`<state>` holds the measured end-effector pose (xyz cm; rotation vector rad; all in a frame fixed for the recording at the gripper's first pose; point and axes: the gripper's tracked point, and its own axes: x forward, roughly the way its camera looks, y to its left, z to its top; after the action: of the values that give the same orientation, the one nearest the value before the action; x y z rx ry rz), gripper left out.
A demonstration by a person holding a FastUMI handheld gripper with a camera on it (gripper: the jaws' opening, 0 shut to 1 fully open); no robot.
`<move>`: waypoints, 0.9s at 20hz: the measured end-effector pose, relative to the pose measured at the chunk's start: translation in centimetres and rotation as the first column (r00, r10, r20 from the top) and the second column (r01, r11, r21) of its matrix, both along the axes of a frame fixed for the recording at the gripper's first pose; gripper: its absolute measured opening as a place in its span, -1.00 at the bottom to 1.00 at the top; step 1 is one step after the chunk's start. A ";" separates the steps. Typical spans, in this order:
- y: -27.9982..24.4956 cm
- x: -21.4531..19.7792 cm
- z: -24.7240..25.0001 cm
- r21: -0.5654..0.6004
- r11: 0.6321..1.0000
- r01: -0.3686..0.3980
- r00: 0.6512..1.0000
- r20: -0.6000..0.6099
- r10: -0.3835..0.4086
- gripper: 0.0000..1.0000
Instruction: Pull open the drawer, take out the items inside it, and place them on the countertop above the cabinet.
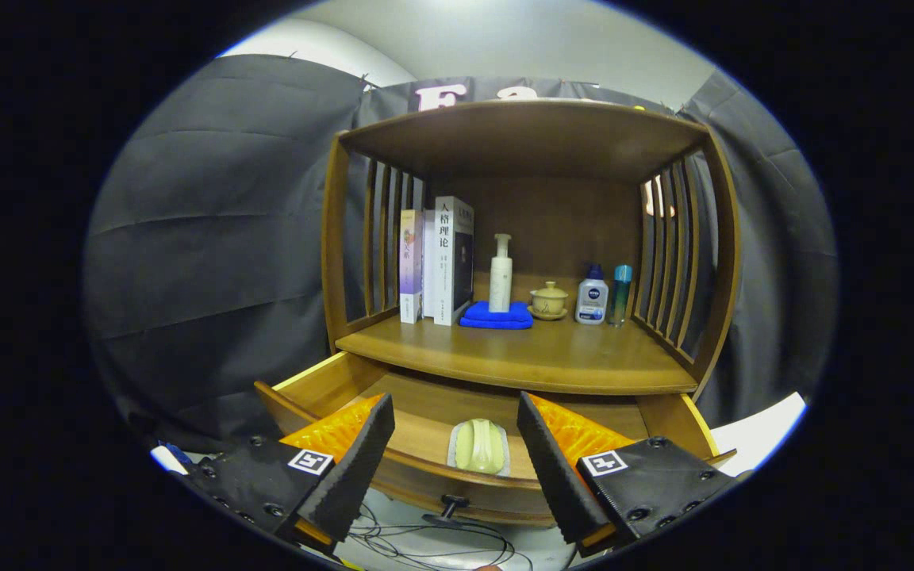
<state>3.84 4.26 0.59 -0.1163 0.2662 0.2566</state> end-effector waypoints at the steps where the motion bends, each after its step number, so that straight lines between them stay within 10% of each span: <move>1: -0.3 0.7 -0.1 0.008 1.000 0.005 1.000 -0.019 -0.005 0.96; 18: -0.8 7.8 -9.0 0.013 1.000 0.025 0.883 -0.469 -0.016 0.96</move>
<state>11.67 3.42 -8.36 -0.0306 0.7492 0.2638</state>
